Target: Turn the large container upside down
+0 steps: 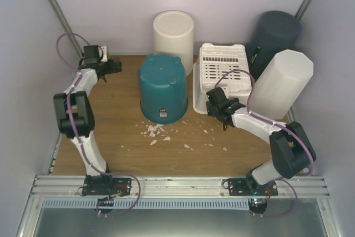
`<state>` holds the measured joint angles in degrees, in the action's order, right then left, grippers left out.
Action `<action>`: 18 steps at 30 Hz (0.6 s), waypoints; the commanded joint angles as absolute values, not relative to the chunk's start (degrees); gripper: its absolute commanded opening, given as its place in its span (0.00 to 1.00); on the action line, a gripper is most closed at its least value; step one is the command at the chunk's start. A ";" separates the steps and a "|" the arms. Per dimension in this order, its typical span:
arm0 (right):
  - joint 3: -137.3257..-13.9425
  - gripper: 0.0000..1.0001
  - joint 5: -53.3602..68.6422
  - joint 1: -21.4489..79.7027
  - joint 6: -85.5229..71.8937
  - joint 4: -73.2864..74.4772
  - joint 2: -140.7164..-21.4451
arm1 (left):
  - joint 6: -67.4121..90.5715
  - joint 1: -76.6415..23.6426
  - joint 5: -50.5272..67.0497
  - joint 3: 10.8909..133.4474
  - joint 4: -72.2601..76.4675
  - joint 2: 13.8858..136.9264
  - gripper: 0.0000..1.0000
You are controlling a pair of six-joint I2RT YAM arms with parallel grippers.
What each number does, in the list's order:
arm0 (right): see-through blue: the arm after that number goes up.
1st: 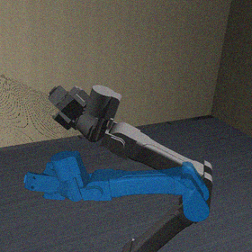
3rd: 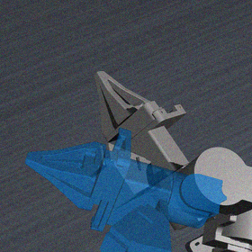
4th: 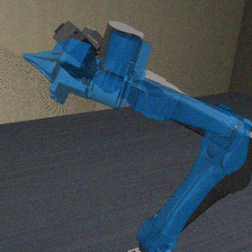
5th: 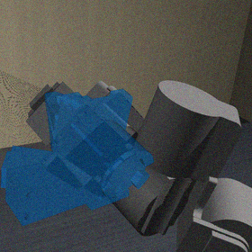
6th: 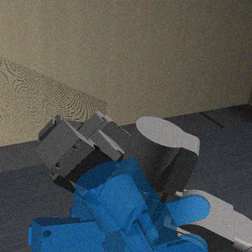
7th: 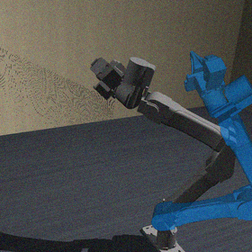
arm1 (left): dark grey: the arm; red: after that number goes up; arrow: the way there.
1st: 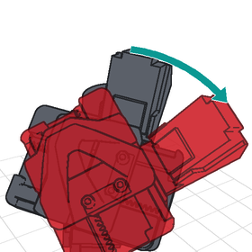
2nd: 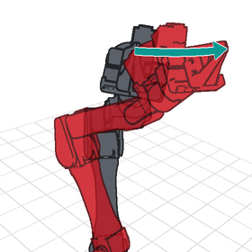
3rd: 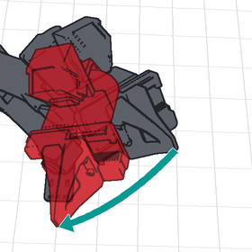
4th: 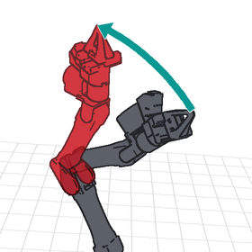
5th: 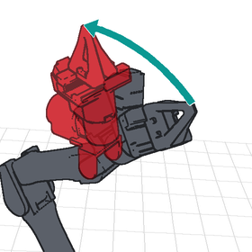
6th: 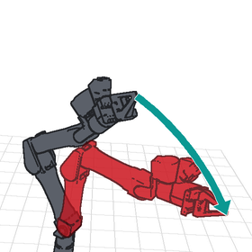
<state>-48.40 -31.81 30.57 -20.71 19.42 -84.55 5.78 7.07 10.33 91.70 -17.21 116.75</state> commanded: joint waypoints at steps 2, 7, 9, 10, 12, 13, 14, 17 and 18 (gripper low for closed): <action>-52.32 1.00 -31.61 28.80 -17.52 14.08 -88.00 | -5.66 5.18 23.62 81.15 -19.14 105.12 0.99; -54.10 1.00 -31.13 25.28 -16.82 13.70 -90.33 | -6.24 2.20 25.87 78.52 -20.09 104.94 0.99; -54.86 1.00 -30.79 24.72 -17.13 14.32 -89.81 | -5.41 1.03 25.97 79.45 -20.21 106.41 0.99; -54.92 1.00 -30.53 24.70 -17.35 14.48 -88.97 | -4.99 0.56 25.98 80.03 -20.25 107.21 0.99; -54.26 1.00 -30.02 24.82 -17.93 14.40 -86.62 | -3.90 0.47 26.65 80.31 -19.98 108.28 0.99; -53.67 1.00 -29.71 24.80 -18.35 14.60 -85.06 | -3.35 -1.11 27.18 80.53 -19.95 108.72 0.99; -53.28 1.00 -29.17 24.87 -19.21 15.26 -83.54 | -3.00 -1.74 27.58 80.73 -19.95 109.08 0.99; -51.84 1.00 -27.40 25.95 -21.18 17.13 -77.44 | -1.99 -3.19 27.83 81.21 -19.69 110.09 0.99; -51.12 1.00 -27.38 26.27 -21.77 17.83 -74.98 | -1.61 -3.64 28.32 81.52 -19.69 110.45 0.99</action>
<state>-52.82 -28.93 25.32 -18.90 16.36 -83.26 -3.16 -1.06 25.45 79.92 -20.73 109.40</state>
